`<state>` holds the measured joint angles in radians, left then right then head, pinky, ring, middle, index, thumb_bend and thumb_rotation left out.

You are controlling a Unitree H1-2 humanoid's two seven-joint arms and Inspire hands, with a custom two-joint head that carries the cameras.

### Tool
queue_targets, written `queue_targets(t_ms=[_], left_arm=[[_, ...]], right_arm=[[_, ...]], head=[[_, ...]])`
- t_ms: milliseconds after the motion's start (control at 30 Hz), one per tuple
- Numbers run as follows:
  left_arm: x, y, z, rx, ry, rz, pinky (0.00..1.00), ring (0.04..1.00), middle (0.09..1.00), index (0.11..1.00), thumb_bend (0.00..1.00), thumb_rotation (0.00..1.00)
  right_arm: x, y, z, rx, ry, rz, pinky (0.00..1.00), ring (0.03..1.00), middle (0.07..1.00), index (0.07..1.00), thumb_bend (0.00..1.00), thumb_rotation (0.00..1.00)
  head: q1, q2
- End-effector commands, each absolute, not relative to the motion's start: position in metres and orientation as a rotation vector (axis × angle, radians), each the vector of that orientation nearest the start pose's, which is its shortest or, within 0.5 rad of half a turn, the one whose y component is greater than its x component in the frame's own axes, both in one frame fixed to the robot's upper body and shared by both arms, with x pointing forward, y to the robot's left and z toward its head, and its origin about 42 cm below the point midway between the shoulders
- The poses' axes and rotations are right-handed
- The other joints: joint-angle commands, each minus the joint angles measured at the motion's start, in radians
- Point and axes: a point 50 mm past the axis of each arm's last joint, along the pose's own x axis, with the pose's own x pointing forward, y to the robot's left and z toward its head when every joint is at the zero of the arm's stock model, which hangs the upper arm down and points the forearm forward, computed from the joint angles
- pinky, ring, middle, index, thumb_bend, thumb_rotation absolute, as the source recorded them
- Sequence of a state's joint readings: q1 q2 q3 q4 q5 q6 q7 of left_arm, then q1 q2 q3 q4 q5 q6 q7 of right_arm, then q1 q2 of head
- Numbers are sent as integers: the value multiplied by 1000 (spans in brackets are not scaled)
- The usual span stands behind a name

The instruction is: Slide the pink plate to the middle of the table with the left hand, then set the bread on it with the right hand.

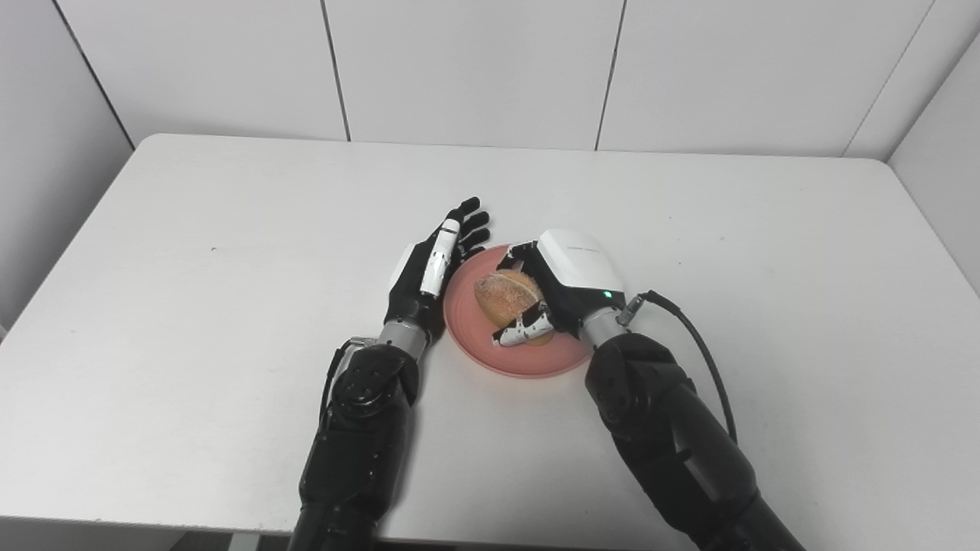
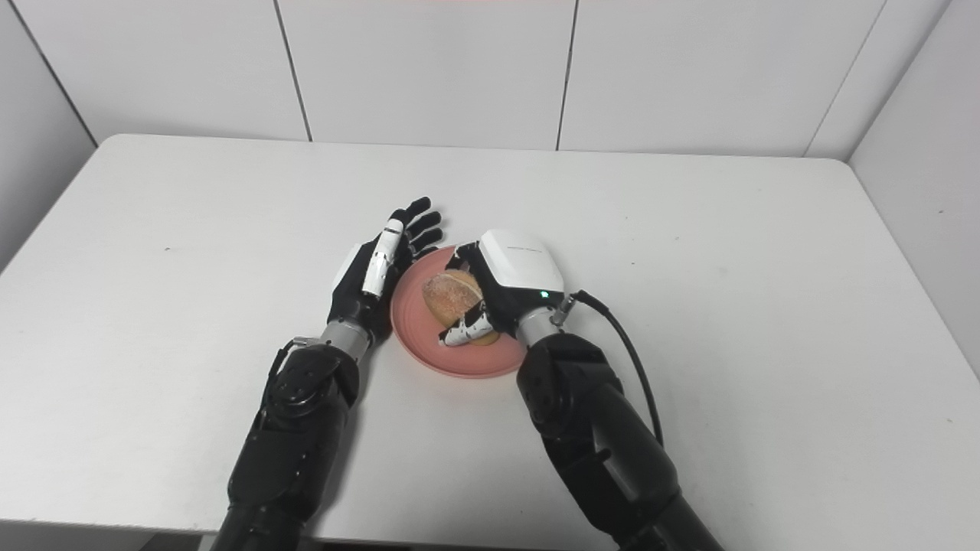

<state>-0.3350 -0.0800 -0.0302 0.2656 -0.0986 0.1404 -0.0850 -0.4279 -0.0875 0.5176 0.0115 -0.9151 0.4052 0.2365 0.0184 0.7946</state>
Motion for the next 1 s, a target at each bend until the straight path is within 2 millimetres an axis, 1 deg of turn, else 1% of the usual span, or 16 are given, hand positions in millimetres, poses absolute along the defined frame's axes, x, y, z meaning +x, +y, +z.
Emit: queue_targets(t_ms=[0, 33, 100, 133, 167, 200, 233, 267, 300, 333, 367, 433, 533, 667, 867, 967], left_arm=[[382, 129, 120, -173, 123, -233, 886, 889, 885, 866, 297, 1000], [382, 129, 120, -172, 124, -230, 879, 883, 880, 861, 297, 1000], [382, 130, 120, -170, 126, -224, 875, 880, 877, 859, 298, 1000], [382, 130, 120, -169, 127, -221, 872, 876, 875, 858, 298, 1000], [382, 130, 120, -169, 126, -221, 871, 875, 874, 858, 298, 1000], [382, 130, 120, -169, 125, -222, 878, 877, 877, 862, 297, 1000], [382, 130, 120, -171, 125, -223, 881, 878, 879, 864, 297, 1000], [383, 131, 120, -171, 126, -224, 887, 882, 884, 870, 296, 1000], [383, 131, 120, -177, 125, -223, 890, 883, 886, 872, 295, 1000], [382, 131, 120, -181, 124, -223, 887, 885, 887, 874, 289, 1000], [382, 131, 120, -187, 126, -223, 893, 890, 892, 879, 294, 1000], [382, 132, 119, -190, 128, -224, 896, 893, 894, 882, 297, 1000], [381, 132, 119, -184, 128, -223, 919, 900, 899, 888, 311, 1000], [380, 133, 119, -181, 135, -219, 918, 899, 899, 893, 318, 1000], [374, 139, 121, -156, 109, -215, 927, 898, 895, 886, 340, 1000], [371, 143, 120, -140, 87, -213, 916, 910, 901, 894, 346, 1000]], right_arm=[[370, -79, 212, -1132, -236, 351, 538, 671, 731, 787, 720, 207], [370, -80, 214, -1127, -241, 350, 626, 753, 802, 813, 740, 208], [368, -82, 219, -1124, -245, 349, 663, 784, 832, 828, 752, 214], [367, -83, 221, -1124, -245, 350, 682, 801, 855, 859, 773, 256], [366, -85, 225, -1130, -252, 353, 689, 807, 863, 870, 781, 270], [365, -86, 227, -1135, -258, 356, 728, 832, 874, 886, 796, 317], [363, -87, 230, -1142, -266, 360, 748, 845, 880, 895, 803, 341], [362, -88, 233, -1146, -270, 362, 800, 870, 895, 914, 820, 400], [361, -89, 235, -1155, -277, 362, 818, 879, 900, 921, 826, 421], [360, -90, 237, -1161, -280, 362, 838, 892, 914, 938, 854, 491], [359, -90, 239, -1165, -286, 359, 844, 900, 923, 950, 882, 544], [358, -92, 241, -1166, -291, 354, 845, 903, 928, 956, 897, 570], [356, -94, 243, -1160, -293, 348, 859, 922, 946, 975, 951, 663], [354, -99, 243, -1148, -298, 329, 872, 929, 950, 979, 997, 743], [343, -113, 242, -1065, -340, 268, 867, 924, 942, 978, 1000, 800], [336, -122, 236, -988, -354, 248, 883, 938, 953, 984, 961, 829]], head=[[1, 0], [0, 0], [0, -1], [0, -1], [-1, -2], [-1, -2], [-3, -3], [-3, -3], [-6, -4], [-6, -4], [-8, -5], [-11, -5], [-12, -5], [-18, -8], [-29, -9], [-35, -11]])
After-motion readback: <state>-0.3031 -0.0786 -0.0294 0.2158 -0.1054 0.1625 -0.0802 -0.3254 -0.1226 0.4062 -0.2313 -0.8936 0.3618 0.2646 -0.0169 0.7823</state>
